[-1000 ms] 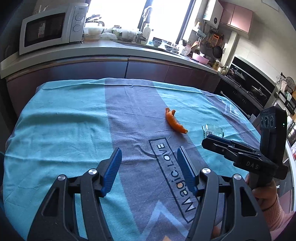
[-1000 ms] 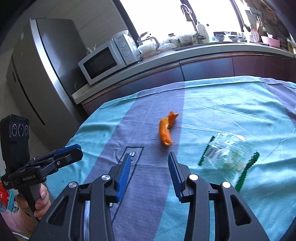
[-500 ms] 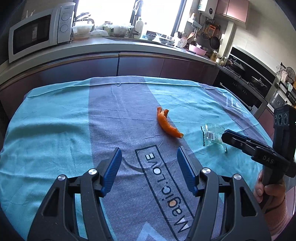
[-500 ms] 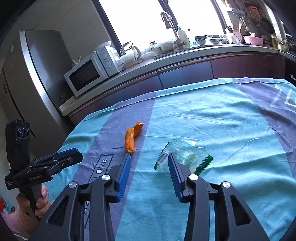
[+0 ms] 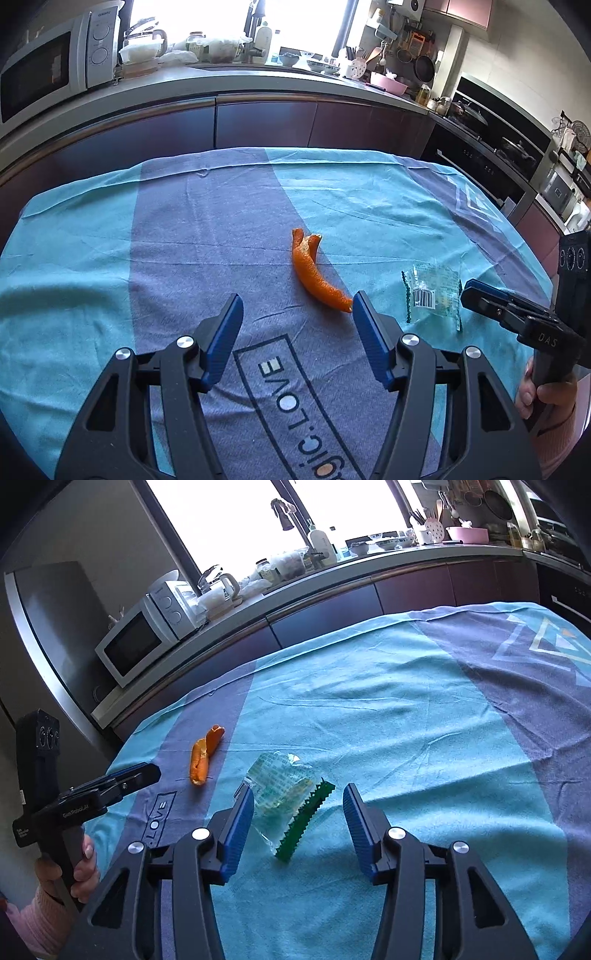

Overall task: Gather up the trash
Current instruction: 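Grasp the second orange peel with the left gripper while the right gripper grasps the plastic wrapper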

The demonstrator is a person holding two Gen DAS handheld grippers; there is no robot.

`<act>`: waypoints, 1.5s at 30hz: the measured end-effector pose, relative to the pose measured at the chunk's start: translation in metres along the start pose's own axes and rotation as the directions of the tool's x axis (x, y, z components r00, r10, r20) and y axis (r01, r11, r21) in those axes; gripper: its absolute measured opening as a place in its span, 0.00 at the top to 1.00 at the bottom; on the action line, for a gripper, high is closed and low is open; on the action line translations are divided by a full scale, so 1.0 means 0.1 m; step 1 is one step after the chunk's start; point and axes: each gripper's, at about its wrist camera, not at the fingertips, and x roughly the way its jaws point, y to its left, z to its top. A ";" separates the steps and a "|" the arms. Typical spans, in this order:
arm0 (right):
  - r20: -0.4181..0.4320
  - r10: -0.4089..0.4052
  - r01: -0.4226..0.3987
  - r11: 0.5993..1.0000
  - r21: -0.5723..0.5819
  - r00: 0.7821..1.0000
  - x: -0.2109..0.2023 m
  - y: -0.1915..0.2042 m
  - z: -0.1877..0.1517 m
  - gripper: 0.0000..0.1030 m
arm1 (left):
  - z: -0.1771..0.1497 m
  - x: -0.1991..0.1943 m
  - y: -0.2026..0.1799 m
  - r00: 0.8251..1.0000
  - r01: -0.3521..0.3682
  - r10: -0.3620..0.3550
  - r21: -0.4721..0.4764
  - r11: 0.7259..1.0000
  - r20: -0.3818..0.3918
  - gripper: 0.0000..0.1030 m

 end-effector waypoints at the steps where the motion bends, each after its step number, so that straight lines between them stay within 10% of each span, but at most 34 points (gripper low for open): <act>1: -0.008 0.000 0.000 1.000 -0.003 1.000 0.02 0.01 0.00 0.53 | 0.02 0.04 0.00 1.000 -0.003 0.003 -0.001 1.000 -0.008 0.44; 20: -0.046 0.046 -0.047 0.999 -0.005 0.998 0.09 0.03 0.01 0.72 | 0.19 0.56 0.00 0.991 0.066 -0.074 -0.077 0.995 -0.112 0.80; 45: -0.004 0.154 -0.154 0.987 -0.056 0.988 0.02 0.38 0.01 0.77 | -0.18 -0.16 0.23 0.999 0.023 -0.025 -0.077 0.997 -0.025 0.87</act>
